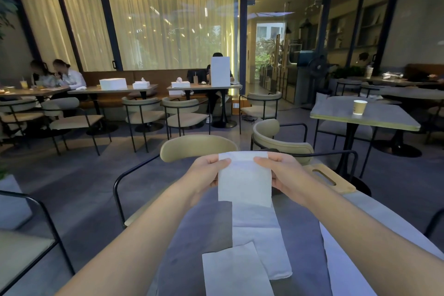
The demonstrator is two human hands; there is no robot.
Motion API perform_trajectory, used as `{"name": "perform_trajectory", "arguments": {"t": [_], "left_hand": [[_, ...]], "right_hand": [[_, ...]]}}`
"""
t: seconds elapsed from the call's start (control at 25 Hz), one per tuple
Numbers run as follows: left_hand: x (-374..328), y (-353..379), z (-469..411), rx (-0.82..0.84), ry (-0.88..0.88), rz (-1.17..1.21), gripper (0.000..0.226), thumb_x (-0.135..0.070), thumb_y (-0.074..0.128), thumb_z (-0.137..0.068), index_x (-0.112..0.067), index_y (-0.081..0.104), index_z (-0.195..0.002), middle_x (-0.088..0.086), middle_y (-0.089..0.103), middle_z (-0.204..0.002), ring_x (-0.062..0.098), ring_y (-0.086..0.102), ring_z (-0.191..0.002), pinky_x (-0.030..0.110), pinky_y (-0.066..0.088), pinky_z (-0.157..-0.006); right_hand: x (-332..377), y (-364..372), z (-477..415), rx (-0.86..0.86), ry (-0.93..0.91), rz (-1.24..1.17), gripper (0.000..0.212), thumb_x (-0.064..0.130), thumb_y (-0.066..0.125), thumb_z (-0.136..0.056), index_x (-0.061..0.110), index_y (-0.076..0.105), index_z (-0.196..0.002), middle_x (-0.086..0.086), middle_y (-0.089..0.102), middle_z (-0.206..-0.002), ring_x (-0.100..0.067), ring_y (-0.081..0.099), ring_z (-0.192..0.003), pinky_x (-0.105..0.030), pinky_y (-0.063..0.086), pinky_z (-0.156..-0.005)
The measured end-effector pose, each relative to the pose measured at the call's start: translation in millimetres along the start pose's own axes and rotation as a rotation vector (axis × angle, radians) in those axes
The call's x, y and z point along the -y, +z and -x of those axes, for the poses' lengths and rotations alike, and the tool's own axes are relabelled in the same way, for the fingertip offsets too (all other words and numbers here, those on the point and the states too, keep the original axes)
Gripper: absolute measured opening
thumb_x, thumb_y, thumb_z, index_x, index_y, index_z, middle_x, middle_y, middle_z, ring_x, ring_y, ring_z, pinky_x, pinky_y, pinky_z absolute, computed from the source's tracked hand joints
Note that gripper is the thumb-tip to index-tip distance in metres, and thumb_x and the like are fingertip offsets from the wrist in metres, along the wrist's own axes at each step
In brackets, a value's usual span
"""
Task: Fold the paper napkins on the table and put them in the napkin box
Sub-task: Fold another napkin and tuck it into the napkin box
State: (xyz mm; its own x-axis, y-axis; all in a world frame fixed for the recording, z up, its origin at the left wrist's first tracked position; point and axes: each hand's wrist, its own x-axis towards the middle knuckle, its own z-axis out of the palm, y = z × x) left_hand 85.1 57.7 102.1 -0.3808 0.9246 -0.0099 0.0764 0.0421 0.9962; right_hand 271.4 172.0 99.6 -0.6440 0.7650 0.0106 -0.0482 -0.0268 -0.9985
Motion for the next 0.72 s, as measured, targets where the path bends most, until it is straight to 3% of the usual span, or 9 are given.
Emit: {"name": "perform_trajectory", "arguments": {"t": [0.08,0.16,0.28,0.36,0.44,0.56,0.64,0.72], "left_hand": [[-1,1,0,0.035,0.016,0.056,0.027,-0.014,0.056,-0.104,-0.016,0.073,-0.125,0.014,0.076,-0.126,0.030,0.072,-0.111,0.039,0.054,-0.099],[-1,1,0,0.070,0.050,0.113,0.026,-0.010,0.056,-0.103,-0.018,0.075,-0.119,0.010,0.079,-0.118,0.025,0.072,-0.101,0.037,0.053,-0.090],[0,3,-1,0.073,0.098,0.099,0.032,0.001,0.051,-0.101,-0.015,0.067,-0.078,0.001,0.071,-0.076,0.020,0.061,-0.073,0.024,0.048,-0.065],[-1,5,-1,0.039,0.109,0.060,0.042,0.008,0.042,-0.097,-0.018,0.055,-0.067,-0.001,0.057,-0.069,0.018,0.049,-0.062,0.020,0.036,-0.051],[-2,7,-4,-0.015,0.120,0.036,0.045,0.007,0.036,-0.094,-0.022,0.053,-0.064,0.007,0.054,-0.080,0.021,0.047,-0.072,0.026,0.029,-0.053],[-2,14,-8,-0.084,0.146,0.014,0.046,0.005,0.034,-0.091,-0.024,0.054,-0.062,0.009,0.053,-0.092,0.025,0.044,-0.085,0.032,0.028,-0.058],[-2,18,-14,-0.134,0.134,0.012,0.043,0.000,0.034,-0.090,-0.024,0.060,-0.067,0.007,0.060,-0.095,0.025,0.052,-0.088,0.034,0.037,-0.065],[-4,22,-18,-0.163,0.110,0.034,0.035,-0.009,0.042,-0.092,-0.022,0.070,-0.079,0.005,0.068,-0.100,0.026,0.060,-0.090,0.039,0.046,-0.076]], "right_hand": [[0,-5,2,0.014,-0.051,-0.039,0.026,0.010,0.060,-0.104,0.010,0.073,-0.126,-0.011,0.080,-0.119,-0.028,0.075,-0.114,-0.039,0.059,-0.096],[1,-9,4,0.053,-0.105,-0.067,0.026,0.007,0.057,-0.104,0.007,0.074,-0.124,-0.009,0.081,-0.116,-0.023,0.077,-0.105,-0.034,0.059,-0.088],[4,-12,5,0.056,-0.132,-0.004,0.022,0.000,0.054,-0.103,-0.008,0.073,-0.111,-0.019,0.079,-0.107,-0.026,0.072,-0.096,-0.032,0.060,-0.081],[8,-12,9,0.073,-0.135,0.014,0.029,-0.007,0.045,-0.102,-0.005,0.071,-0.090,-0.022,0.074,-0.102,-0.030,0.068,-0.096,-0.032,0.060,-0.081],[15,-10,15,0.101,-0.128,-0.028,0.032,-0.003,0.041,-0.100,0.004,0.066,-0.082,-0.015,0.070,-0.096,-0.031,0.065,-0.093,-0.031,0.056,-0.074],[18,-9,19,0.100,-0.091,-0.032,0.016,0.015,0.059,-0.094,0.008,0.074,-0.095,-0.003,0.071,-0.091,-0.022,0.065,-0.085,-0.033,0.050,-0.077],[8,-16,10,-0.021,-0.159,0.279,0.014,0.017,0.066,-0.097,0.017,0.080,-0.098,0.015,0.067,-0.072,-0.007,0.060,-0.073,-0.028,0.045,-0.078],[1,-24,1,-0.122,-0.236,0.466,0.019,0.017,0.068,-0.098,0.028,0.082,-0.094,0.007,0.068,-0.071,-0.006,0.056,-0.071,-0.026,0.043,-0.077]]}}
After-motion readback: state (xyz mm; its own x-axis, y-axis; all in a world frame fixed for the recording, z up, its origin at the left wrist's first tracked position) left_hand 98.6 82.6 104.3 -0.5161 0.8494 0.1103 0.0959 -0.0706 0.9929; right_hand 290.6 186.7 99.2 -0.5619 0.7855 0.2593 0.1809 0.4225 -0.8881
